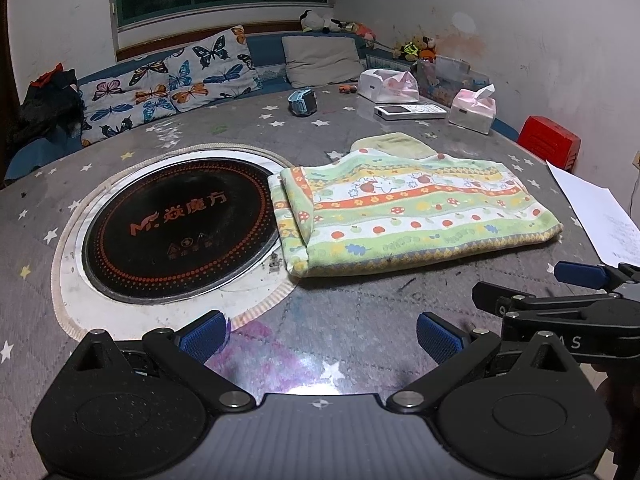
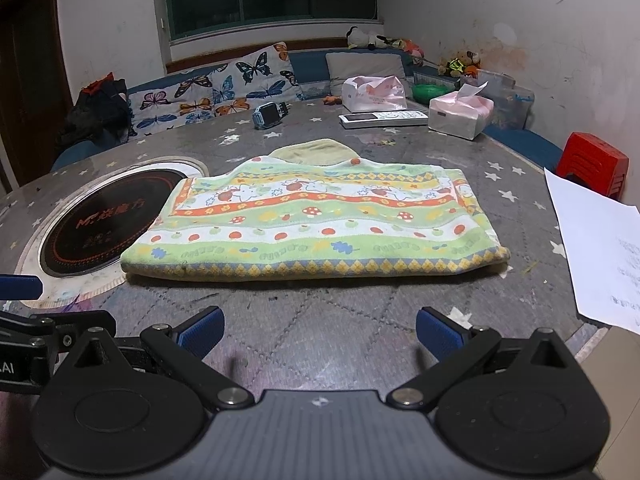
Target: Fold clothes
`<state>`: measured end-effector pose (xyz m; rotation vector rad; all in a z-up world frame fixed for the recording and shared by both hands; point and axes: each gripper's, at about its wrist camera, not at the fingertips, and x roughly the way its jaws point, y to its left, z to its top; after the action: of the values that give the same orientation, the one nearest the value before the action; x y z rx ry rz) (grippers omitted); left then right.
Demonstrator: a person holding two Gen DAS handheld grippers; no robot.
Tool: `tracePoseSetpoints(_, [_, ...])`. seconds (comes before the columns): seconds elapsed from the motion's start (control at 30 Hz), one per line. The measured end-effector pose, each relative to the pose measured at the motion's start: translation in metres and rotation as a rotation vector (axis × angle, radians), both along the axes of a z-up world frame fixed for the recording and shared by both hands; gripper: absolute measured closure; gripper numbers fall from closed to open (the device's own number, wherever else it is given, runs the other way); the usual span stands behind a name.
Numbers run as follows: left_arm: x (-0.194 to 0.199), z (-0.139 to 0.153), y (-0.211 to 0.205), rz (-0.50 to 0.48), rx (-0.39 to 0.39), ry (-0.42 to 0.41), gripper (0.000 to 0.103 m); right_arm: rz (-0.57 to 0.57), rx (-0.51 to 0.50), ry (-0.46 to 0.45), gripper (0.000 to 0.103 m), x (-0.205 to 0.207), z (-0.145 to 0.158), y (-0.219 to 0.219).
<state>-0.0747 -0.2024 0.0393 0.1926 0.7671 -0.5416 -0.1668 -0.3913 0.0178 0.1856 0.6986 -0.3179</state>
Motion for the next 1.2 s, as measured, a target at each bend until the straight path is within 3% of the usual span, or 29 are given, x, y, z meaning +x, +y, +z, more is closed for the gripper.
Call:
tracePoseSetpoints(0.6, [0.018,0.000,-0.013,-0.012,0.018,0.008,0.000,-0.022,0.014,0.014,0.000,0.013,-0.004,-0.010])
tracePoseSetpoints(1.2, [0.022,0.004,-0.009,-0.003,-0.022,0.004,0.000,-0.020,0.014,0.015,0.000,0.016,-0.005,-0.010])
